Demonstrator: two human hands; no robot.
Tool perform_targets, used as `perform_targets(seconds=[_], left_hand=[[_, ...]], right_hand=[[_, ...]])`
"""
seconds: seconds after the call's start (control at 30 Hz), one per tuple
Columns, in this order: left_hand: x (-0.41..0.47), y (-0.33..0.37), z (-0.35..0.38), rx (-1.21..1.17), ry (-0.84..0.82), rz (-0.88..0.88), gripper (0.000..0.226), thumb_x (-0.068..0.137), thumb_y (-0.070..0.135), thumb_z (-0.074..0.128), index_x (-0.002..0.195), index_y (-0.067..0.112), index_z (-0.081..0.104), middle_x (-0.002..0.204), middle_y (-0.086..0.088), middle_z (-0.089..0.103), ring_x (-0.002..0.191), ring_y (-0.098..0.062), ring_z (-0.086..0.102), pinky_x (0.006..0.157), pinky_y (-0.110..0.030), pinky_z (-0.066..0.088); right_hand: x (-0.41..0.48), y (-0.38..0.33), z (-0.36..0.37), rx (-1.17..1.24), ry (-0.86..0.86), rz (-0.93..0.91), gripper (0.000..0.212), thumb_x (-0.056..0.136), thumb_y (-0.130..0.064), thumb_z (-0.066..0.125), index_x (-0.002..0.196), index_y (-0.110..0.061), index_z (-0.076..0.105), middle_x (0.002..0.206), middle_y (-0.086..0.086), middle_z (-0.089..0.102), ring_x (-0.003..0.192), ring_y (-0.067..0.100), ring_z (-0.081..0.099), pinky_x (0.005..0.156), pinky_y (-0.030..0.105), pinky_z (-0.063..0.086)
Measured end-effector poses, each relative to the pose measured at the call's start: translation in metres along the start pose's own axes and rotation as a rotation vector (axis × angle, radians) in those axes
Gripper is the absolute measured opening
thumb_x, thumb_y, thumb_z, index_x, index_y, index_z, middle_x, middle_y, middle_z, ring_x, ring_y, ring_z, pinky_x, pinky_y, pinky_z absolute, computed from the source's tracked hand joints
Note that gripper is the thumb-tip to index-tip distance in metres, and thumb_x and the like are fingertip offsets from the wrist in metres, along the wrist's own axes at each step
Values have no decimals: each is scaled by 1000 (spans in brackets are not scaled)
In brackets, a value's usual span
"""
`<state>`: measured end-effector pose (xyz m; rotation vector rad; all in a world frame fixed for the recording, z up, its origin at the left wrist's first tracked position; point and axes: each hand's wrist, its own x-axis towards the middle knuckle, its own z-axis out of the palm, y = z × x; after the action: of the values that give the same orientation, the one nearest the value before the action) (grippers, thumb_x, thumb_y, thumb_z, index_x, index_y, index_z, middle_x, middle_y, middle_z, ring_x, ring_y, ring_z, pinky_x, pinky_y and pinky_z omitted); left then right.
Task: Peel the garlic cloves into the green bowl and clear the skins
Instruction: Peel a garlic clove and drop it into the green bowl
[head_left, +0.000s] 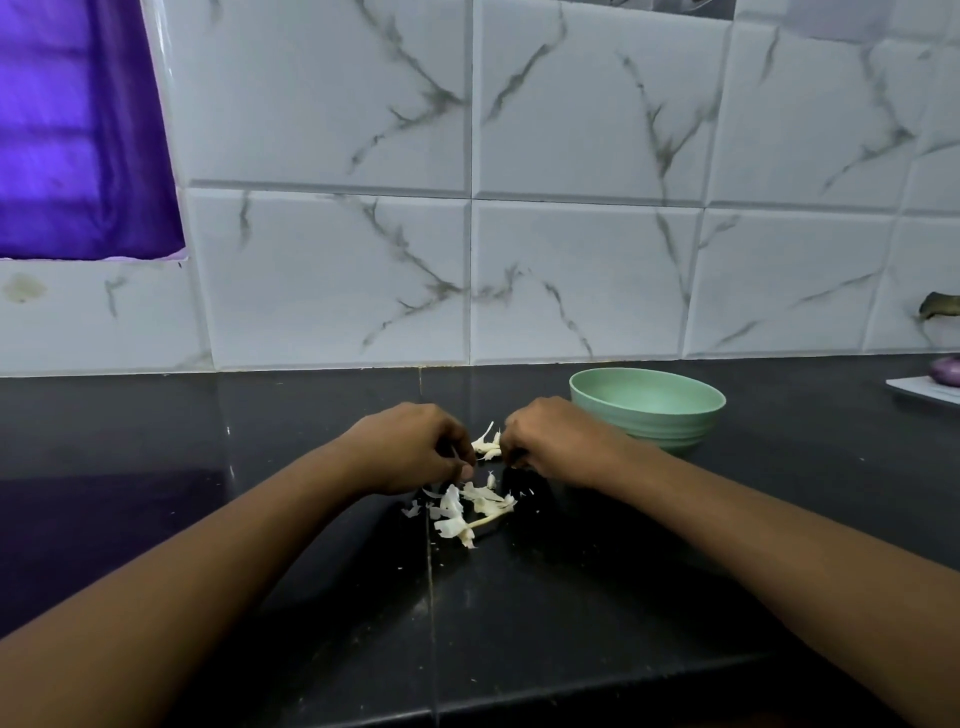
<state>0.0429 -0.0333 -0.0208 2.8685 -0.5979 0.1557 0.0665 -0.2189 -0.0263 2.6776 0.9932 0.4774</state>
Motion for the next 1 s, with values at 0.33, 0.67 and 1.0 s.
perform_targets(seconds=[0.33,0.67,1.0], left_hand=[[1,-3,1,-28,88,-24,15,85,37,66,99,40,69,79,23,60,80,0,57,80,-28,50],[-1,-1,-3,-335,337,49,22,75,31,80,96,31,74,75,20,69,75,11,63,62,-5,43],[0,-3,-5,-256,295,0,19,78,32,77,97,33,72,89,17,72,83,7,64,82,-27,54]], right_hand=[[0,-4,9,57,100,11,24,89,-13,52,108,-16,67,107,5,65,100,26,60,78,35,45],[-11,-1,-3,1703,163,342,7,86,2,62,88,-4,65,64,2,67,57,8,65,59,19,57],[-11,16,-21,165,177,103,18,84,-15,66,100,-18,73,98,2,68,95,21,62,73,24,39]])
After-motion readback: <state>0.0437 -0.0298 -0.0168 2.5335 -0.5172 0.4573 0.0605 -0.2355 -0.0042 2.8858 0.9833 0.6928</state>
